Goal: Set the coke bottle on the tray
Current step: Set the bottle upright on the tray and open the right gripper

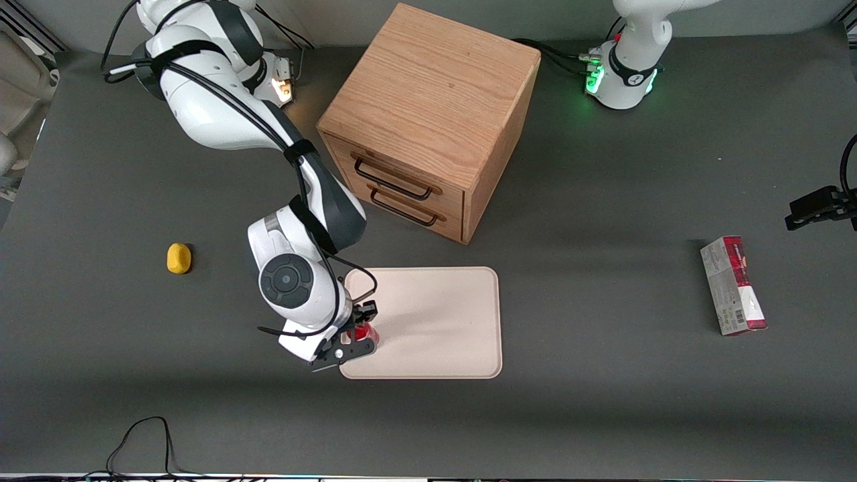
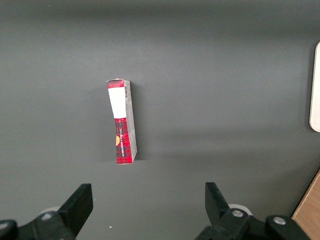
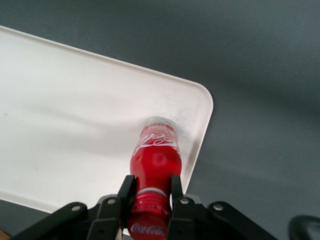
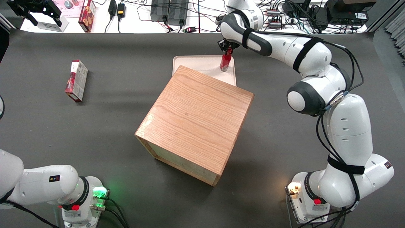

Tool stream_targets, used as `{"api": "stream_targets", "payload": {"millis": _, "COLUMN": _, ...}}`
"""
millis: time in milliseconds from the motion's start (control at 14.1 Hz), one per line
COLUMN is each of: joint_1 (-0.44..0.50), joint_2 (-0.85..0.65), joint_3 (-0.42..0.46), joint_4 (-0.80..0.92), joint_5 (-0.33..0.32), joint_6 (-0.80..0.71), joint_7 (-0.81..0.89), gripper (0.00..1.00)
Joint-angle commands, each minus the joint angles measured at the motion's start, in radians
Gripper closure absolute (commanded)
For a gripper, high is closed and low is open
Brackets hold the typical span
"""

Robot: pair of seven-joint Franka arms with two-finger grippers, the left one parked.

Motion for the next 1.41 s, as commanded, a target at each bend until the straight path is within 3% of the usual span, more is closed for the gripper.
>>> {"api": "stream_targets", "payload": {"millis": 0, "joint_1": -0.006, "joint_2": 0.020, "joint_3": 0.004, "joint_4": 0.039, "joint_5": -0.018, "joint_6": 0.010, "joint_7": -0.027, "gripper": 1.00}}
{"api": "stream_targets", "payload": {"millis": 141, "joint_1": -0.006, "joint_2": 0.024, "joint_3": 0.004, "joint_4": 0.038, "joint_5": -0.017, "joint_6": 0.013, "joint_7": -0.016, "gripper": 0.99}}
{"api": "stream_targets", "payload": {"millis": 212, "joint_1": -0.006, "joint_2": 0.026, "joint_3": 0.004, "joint_4": 0.036, "joint_5": -0.017, "joint_6": 0.018, "joint_7": -0.005, "gripper": 0.25}}
{"api": "stream_targets", "payload": {"millis": 283, "joint_1": -0.006, "joint_2": 0.024, "joint_3": 0.004, "joint_4": 0.035, "joint_5": -0.017, "joint_6": 0.021, "joint_7": 0.011, "gripper": 0.00}}
{"api": "stream_targets", "payload": {"millis": 707, "joint_1": 0.000, "joint_2": -0.025, "joint_3": 0.003, "joint_4": 0.033, "joint_5": -0.023, "joint_6": -0.023, "joint_7": 0.021, "gripper": 0.00}}
{"api": "stream_targets", "payload": {"millis": 1343, "joint_1": -0.005, "joint_2": -0.333, "joint_3": 0.003, "joint_4": 0.033, "joint_5": -0.026, "joint_6": -0.423, "joint_7": 0.016, "gripper": 0.00}}
